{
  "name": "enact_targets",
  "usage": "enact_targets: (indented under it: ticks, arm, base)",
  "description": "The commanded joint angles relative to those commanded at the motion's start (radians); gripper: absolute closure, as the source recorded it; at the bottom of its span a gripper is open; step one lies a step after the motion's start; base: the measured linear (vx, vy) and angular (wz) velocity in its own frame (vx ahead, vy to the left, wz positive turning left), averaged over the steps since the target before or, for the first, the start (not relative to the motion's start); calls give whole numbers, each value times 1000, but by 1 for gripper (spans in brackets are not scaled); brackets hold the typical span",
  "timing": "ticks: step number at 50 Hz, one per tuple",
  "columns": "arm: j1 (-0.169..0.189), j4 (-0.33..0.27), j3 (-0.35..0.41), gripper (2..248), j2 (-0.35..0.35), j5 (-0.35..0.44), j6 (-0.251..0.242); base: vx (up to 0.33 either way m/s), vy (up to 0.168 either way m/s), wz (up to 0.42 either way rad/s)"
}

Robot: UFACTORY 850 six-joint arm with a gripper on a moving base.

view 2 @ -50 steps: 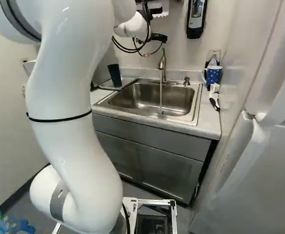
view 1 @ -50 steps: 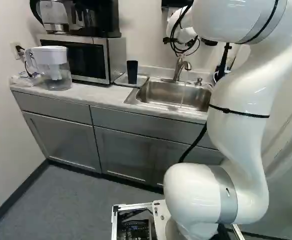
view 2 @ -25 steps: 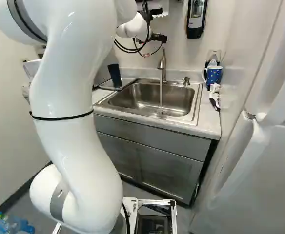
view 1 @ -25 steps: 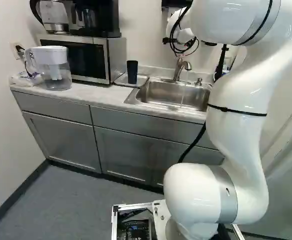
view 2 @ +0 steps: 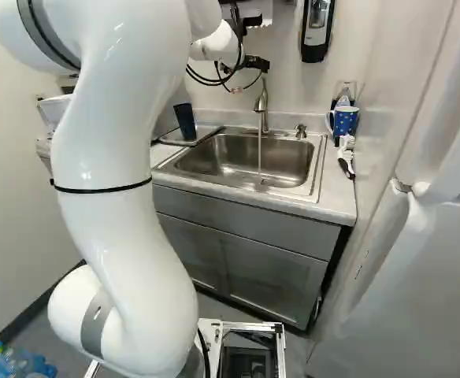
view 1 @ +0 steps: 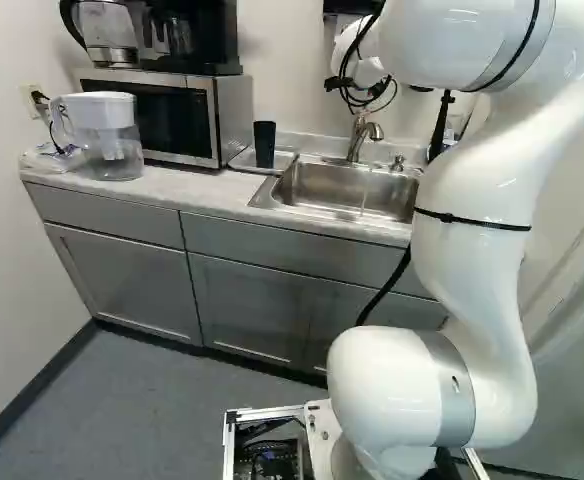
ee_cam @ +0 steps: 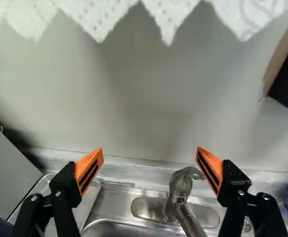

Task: Rinse the cup and place it in the tray

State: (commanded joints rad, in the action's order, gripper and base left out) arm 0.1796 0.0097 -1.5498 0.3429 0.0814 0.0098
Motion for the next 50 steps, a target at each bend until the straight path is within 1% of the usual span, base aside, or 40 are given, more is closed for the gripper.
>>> enact_targets:
  ticks: [27,50]
  arm:
    - [0,0,-1,3,1,-42,0]
    - [-7,0,38,3,-33,-59,0]
  base:
    - [0,0,0]
    - [0,0,0]
